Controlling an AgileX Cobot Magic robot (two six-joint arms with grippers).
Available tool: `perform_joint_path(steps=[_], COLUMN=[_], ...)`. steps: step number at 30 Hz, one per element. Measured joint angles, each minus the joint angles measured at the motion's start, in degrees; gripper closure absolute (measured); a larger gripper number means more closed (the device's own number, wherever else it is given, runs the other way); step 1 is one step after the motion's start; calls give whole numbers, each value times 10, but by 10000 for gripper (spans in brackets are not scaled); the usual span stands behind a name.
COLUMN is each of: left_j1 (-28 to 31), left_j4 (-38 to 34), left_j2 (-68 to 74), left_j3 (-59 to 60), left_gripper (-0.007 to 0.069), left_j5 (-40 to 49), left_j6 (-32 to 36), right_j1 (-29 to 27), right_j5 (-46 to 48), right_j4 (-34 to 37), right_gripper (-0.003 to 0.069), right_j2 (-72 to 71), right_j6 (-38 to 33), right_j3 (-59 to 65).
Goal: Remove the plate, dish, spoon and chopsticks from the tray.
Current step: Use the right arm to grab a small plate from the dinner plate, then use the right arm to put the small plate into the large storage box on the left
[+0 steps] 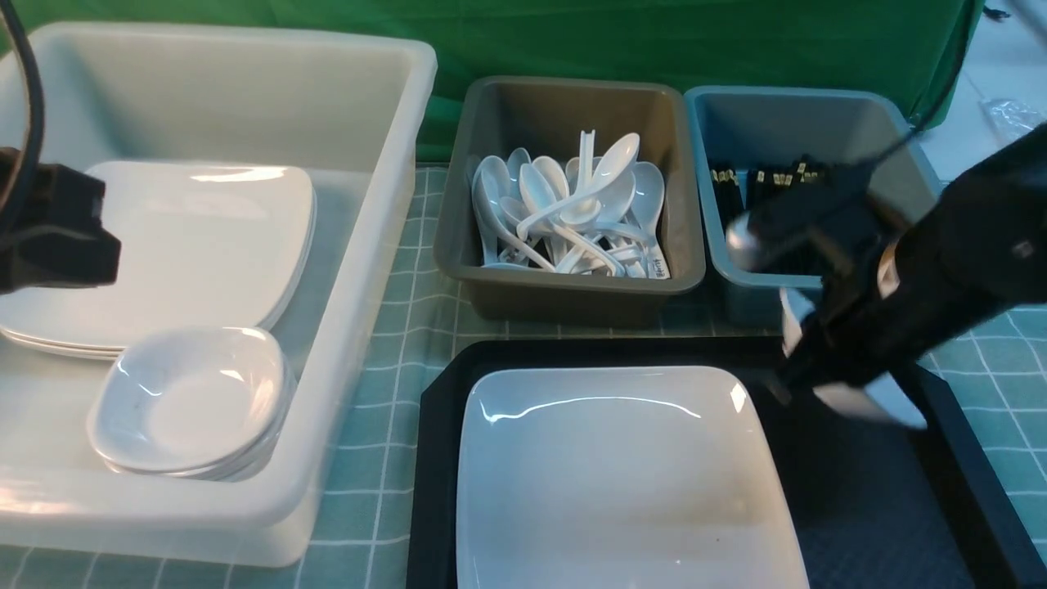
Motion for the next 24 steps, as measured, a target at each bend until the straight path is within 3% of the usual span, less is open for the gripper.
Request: perform_joint_path(steps=[5,9,14,18,24], left_j1=[0,0,0,0,0], left_j4=[12,36,54,61,80], left_j2=[0,0,0,0,0], left_j3=[0,0,0,0,0], left_gripper=[615,615,615,615,614], left_j5=[-21,-39,-57,-78,-97], left_j6=[-29,-63,-109,-139,-175], right_j1=[29,93,176,235,279], right_j5=[-19,-58,-84,-97,-101], right_j4=[51,154,233,247,252], right_gripper=[594,594,594,594,594], right_j2=[-22,9,89,173,259], right_j6=[-28,-116,-179,-200,-217], right_j3=[-78,-170,-256,-322,-385])
